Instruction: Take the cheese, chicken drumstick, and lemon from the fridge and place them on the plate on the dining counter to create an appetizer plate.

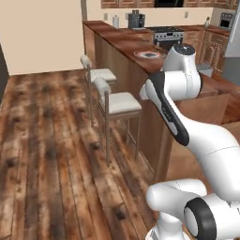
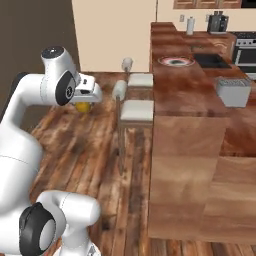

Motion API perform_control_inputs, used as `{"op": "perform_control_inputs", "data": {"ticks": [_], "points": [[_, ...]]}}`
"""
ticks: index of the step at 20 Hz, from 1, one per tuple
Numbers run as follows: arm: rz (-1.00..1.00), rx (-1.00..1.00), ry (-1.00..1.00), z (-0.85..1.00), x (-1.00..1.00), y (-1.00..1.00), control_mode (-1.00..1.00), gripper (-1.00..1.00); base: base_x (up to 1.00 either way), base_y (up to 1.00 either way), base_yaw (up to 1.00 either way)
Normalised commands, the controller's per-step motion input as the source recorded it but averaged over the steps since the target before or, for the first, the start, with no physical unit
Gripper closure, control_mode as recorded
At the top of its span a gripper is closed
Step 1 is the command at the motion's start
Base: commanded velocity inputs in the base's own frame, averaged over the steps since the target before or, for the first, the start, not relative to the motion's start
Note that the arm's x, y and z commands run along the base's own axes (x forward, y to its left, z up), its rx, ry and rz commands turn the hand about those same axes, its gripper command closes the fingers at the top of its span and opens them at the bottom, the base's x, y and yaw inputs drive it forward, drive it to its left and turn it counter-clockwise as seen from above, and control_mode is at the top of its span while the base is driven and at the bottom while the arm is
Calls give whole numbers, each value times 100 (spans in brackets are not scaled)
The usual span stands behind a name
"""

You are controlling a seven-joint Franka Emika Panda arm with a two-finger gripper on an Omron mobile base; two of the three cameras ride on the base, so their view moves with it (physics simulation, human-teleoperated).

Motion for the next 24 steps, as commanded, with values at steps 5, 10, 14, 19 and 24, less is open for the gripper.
{"op": "perform_control_inputs", "data": {"ticks": [5, 10, 14, 19, 24], "points": [[0, 0, 0, 0, 0, 0, 100, 100, 57, 97, -53], [0, 0, 0, 0, 0, 0, 100, 100, 58, 96, -53], [0, 0, 0, 0, 0, 0, 100, 100, 54, 94, -52], [0, 0, 0, 0, 0, 0, 100, 100, 43, 98, -52], [0, 0, 0, 0, 0, 0, 100, 100, 32, 99, -52]]}}
